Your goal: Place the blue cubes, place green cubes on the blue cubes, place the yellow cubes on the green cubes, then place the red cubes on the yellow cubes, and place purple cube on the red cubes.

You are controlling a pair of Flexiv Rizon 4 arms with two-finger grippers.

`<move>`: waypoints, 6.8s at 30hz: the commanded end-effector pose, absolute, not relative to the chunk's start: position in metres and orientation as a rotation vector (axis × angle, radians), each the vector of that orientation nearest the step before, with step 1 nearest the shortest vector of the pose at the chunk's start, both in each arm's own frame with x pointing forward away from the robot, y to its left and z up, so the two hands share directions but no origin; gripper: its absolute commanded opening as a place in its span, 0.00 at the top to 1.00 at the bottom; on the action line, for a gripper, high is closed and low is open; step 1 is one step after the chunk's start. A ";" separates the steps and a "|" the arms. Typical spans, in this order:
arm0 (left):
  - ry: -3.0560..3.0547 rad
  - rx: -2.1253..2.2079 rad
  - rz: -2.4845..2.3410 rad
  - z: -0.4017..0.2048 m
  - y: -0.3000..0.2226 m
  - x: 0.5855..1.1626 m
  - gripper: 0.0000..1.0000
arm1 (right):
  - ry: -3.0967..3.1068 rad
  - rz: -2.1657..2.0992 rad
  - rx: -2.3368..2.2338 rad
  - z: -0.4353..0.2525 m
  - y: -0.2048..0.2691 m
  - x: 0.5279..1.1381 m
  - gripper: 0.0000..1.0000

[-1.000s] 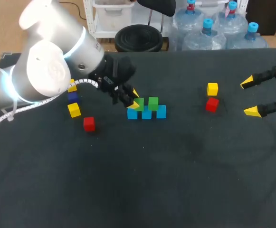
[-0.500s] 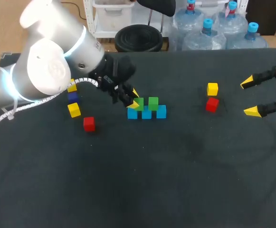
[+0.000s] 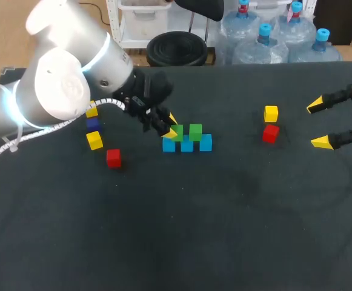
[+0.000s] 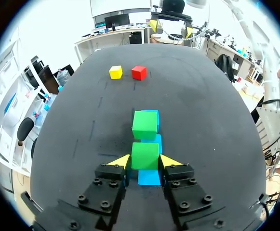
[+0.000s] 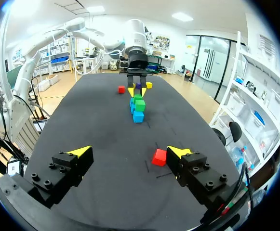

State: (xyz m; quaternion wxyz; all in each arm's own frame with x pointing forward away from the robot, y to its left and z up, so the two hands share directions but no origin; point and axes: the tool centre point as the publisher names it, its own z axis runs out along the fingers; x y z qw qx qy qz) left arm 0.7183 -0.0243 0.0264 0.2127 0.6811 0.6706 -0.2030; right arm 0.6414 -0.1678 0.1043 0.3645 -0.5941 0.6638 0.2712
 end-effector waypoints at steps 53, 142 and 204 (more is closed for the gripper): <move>1.880 1.899 -0.558 0.030 -0.026 0.714 0.49 | 1.706 0.698 -1.528 0.104 -0.167 0.642 0.00; 1.997 1.444 -0.297 0.135 0.164 0.664 0.00 | 1.706 0.698 -1.528 0.104 -0.167 0.642 0.00; 2.071 1.439 -0.301 0.007 0.177 0.712 0.15 | 1.706 0.698 -1.528 0.104 -0.167 0.642 0.00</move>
